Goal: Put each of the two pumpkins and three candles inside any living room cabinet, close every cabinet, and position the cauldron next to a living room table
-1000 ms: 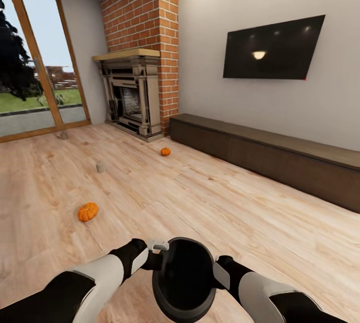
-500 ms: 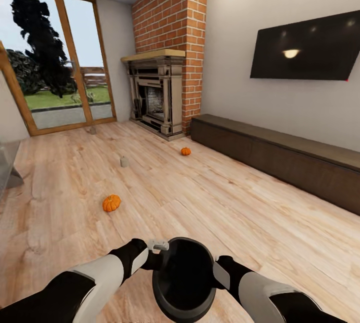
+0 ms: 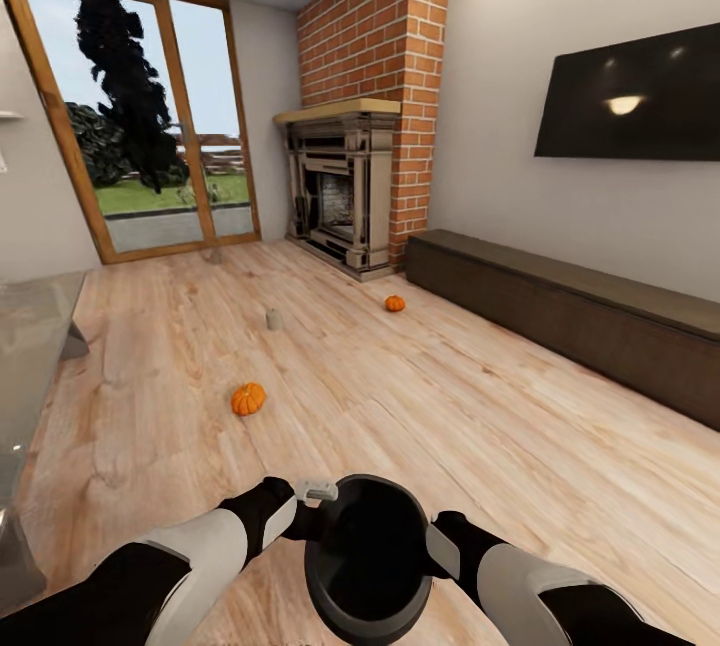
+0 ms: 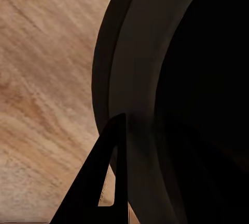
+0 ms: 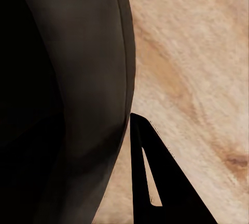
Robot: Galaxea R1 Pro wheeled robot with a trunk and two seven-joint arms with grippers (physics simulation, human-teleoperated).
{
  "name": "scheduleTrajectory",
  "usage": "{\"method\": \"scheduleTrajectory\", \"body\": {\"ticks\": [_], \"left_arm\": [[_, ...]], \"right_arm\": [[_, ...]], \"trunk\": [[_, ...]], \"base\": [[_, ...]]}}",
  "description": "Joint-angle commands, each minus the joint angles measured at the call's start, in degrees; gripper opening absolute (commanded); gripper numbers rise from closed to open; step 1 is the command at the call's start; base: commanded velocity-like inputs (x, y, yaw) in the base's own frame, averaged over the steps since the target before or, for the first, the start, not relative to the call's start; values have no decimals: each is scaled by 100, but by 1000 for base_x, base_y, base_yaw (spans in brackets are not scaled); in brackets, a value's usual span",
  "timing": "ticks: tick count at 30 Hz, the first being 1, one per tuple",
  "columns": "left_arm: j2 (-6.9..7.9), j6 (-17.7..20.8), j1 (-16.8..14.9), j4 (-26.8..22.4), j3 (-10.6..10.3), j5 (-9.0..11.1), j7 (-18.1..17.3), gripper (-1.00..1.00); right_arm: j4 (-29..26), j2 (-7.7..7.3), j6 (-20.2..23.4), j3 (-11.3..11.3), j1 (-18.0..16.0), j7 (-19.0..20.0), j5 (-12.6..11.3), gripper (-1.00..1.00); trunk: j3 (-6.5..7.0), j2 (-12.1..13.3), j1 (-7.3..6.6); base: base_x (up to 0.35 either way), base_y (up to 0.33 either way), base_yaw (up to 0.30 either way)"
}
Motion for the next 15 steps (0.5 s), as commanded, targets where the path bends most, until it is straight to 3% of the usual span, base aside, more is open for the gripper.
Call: {"method": "scheduleTrajectory", "body": {"ticks": [1,15], "left_arm": [[0,17,-1,14,-192,-114,40,-100],[0,17,-1,9,-192,-114,40,-100]], "right_arm": [[-81,1,-25,-208,-7,-24,119,-100],[-79,1,-29,-213,-7,-26,115,-100]], "trunk": [[-5,-3,-2],[-5,-3,-2]], "base": [[0,0,288],[0,0,293]]}}
